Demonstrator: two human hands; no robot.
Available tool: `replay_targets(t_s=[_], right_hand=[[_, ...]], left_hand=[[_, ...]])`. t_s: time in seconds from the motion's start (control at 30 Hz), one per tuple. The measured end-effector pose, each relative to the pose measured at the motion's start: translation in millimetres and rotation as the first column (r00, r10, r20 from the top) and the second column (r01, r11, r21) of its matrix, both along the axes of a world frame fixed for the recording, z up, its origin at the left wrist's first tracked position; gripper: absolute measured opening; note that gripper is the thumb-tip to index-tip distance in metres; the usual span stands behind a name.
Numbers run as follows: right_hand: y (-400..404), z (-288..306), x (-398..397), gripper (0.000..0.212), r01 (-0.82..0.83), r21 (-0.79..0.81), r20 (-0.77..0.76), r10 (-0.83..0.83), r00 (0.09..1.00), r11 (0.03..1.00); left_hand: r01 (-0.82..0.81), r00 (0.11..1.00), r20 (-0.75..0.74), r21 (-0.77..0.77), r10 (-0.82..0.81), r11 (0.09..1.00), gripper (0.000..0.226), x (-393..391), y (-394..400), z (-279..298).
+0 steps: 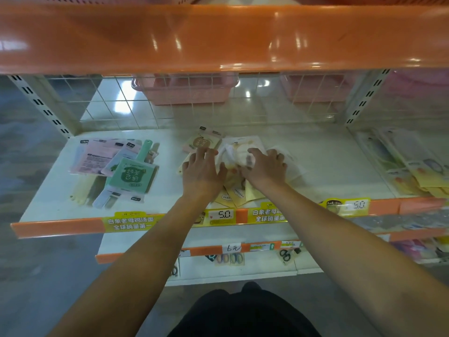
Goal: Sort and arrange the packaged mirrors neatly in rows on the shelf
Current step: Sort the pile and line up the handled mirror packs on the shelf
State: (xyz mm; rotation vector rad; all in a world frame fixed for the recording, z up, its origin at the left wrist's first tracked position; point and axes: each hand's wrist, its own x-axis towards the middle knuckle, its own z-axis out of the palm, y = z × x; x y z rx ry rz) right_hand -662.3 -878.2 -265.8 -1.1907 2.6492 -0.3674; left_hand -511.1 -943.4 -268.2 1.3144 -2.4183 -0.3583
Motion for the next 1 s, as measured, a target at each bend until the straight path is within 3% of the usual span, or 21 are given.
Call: replay_targets(t_s=[0.5,1.0], right_hand=[[48.8,21.5,-39.7,0.056,0.107,-0.161,-0.076,-0.121,0.990,0.981],[155.5,20.9,-204.9,0.042,0.226,-0.211,-0.115,-0.254,0.960,0.951]], left_hand=[[0.190,0.982,0.021,-0.014,-0.189,0.982,0.040,-61.9,26.3,6.2],[0.282,0.959,-0.010,-0.063,-0.283,0.957,0.036,-228.4,114.4,13.4]])
